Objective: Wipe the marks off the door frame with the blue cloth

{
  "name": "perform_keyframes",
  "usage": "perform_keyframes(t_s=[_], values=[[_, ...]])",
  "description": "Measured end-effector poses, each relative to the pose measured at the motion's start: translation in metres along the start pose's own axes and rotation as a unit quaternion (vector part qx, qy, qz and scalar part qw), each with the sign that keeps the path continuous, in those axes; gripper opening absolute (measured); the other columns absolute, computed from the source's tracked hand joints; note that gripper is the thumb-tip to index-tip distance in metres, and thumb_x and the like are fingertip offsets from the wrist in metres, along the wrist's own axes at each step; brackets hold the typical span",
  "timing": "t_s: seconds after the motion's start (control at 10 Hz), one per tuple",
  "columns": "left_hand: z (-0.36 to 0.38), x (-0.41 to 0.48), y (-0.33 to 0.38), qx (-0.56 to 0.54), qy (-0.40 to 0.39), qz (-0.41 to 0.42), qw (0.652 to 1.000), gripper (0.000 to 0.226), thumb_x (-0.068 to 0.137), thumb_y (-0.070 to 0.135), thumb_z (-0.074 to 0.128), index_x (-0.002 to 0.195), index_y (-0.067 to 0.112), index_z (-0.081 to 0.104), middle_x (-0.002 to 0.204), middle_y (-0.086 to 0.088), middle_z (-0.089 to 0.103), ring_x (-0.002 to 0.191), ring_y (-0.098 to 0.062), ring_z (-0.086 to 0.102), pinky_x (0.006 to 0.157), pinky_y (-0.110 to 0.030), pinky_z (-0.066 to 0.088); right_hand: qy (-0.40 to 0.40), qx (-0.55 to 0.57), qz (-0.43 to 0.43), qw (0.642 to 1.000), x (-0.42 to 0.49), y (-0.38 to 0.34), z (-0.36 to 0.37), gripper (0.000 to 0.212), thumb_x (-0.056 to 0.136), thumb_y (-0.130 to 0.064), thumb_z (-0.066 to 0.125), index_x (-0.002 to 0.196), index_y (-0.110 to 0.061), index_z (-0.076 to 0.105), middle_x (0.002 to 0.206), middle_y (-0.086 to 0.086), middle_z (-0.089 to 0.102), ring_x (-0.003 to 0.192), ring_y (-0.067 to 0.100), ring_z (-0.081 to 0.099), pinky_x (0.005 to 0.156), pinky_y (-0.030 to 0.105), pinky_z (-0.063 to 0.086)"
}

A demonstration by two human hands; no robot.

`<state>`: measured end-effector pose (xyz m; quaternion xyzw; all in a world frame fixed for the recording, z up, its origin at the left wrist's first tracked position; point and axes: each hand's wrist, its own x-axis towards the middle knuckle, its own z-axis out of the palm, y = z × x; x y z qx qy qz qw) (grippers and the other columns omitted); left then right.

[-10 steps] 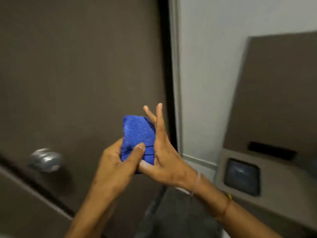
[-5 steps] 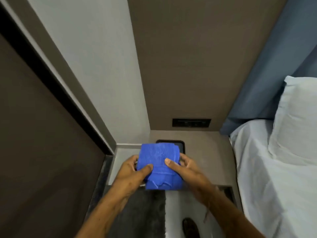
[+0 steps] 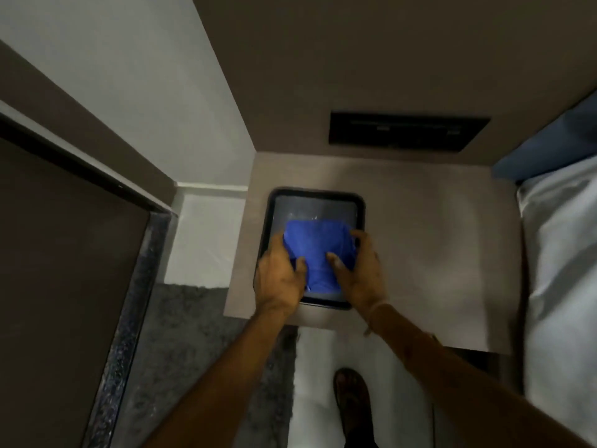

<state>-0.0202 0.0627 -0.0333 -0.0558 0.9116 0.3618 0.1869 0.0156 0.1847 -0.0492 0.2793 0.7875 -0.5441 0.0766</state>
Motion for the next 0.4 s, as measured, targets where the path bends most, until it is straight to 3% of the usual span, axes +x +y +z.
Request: perform_keyframes(t_s=[0.1,0.2,0.3,0.4], values=[[0.029,0.021,-0.023,0.102,-0.009,-0.003,0.995,0.067,0.087,0.014,0.055,0.144,0.014,0.021,0.143,-0.02,0.033,0.123,-0.037,0.043,0.099,-0.047,0.042,-0.037,-0.137,-0.044,0.989,0.024,0.032,0.017,0.071,0.089,-0.017,0.06,0.145,-0.008,0.017,0.152,0.021,0.021,0.139,0.035,0.023,0.113,0.046,0.027],[0.055,0.016,-0.049,0.26,-0.044,0.073,0.962,0.069,0.088,0.021,0.051,0.147,0.015,0.014,0.154,-0.017,0.017,0.138,-0.034,0.023,0.11,-0.044,0.029,-0.09,-0.346,-0.153,0.922,0.027,0.065,0.025,0.069,0.089,-0.013,0.051,0.147,-0.014,0.014,0.158,0.015,0.002,0.144,0.033,0.006,0.119,0.045,0.013],[0.063,0.012,-0.064,0.335,-0.097,0.095,0.932,0.065,0.094,0.023,0.038,0.148,0.017,0.003,0.159,-0.013,0.007,0.145,-0.028,0.009,0.116,-0.042,0.014,-0.143,-0.434,-0.177,0.872,0.024,0.076,0.026,0.074,0.088,-0.011,0.048,0.148,-0.016,0.005,0.158,0.011,-0.007,0.144,0.03,0.004,0.119,0.04,0.009],[0.051,0.021,-0.056,0.361,-0.119,0.101,0.919,0.066,0.092,0.027,0.042,0.148,0.02,0.007,0.159,-0.009,0.01,0.145,-0.027,0.007,0.118,-0.042,0.009,-0.163,-0.492,-0.16,0.84,0.023,0.064,0.022,0.079,0.088,-0.017,0.051,0.148,-0.017,-0.001,0.158,0.011,-0.009,0.144,0.032,0.002,0.118,0.044,0.005]])
